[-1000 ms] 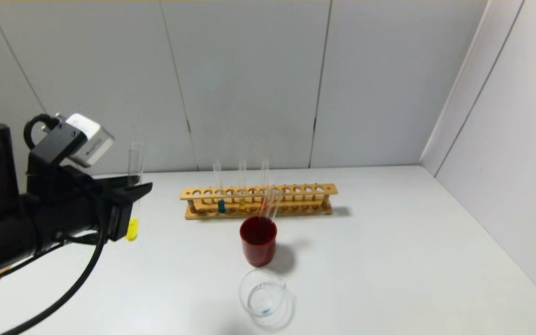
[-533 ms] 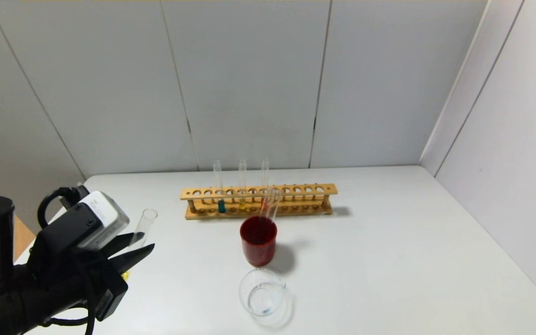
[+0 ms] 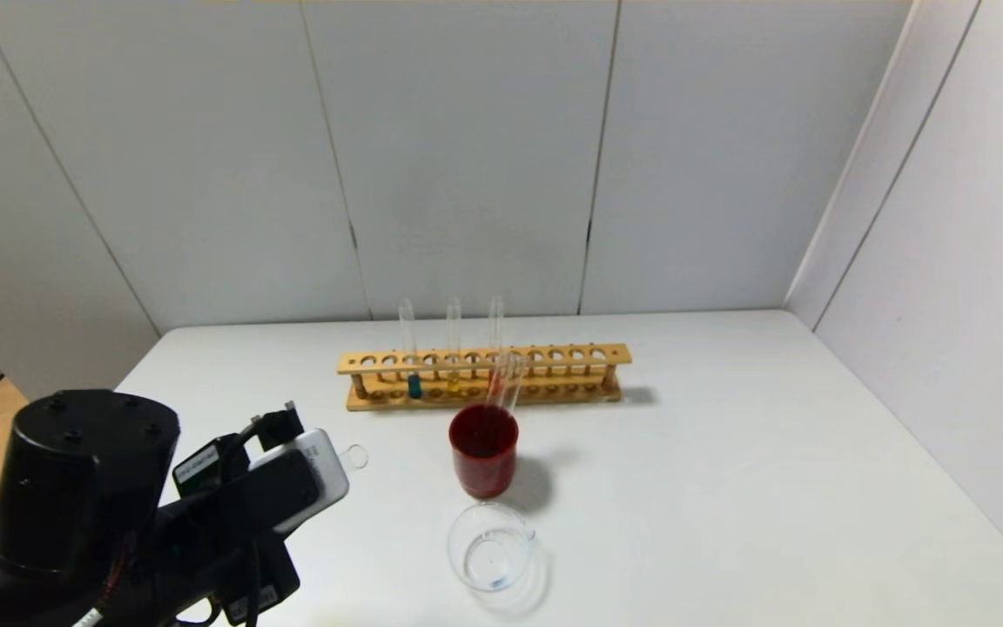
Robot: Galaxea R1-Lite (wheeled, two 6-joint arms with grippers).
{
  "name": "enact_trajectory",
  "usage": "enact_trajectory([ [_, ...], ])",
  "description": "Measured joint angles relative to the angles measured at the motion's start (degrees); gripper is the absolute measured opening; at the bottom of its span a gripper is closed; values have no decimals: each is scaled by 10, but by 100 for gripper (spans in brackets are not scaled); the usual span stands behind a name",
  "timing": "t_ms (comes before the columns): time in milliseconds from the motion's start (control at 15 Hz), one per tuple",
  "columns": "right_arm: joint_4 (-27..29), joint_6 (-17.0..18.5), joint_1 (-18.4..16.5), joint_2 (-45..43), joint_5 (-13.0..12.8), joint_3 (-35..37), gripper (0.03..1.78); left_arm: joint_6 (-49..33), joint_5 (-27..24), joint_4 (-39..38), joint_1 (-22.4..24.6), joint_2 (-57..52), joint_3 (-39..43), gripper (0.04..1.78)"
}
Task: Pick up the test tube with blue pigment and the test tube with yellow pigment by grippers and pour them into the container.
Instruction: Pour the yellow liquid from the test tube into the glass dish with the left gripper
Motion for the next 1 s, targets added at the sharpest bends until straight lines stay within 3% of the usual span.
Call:
enact_trajectory([
  [333, 0, 0, 0, 0, 0, 0, 175, 4, 47, -49, -52, 73, -20, 31],
  [1000, 0, 0, 0, 0, 0, 0, 175, 122, 111, -67, -80, 162, -46, 31],
])
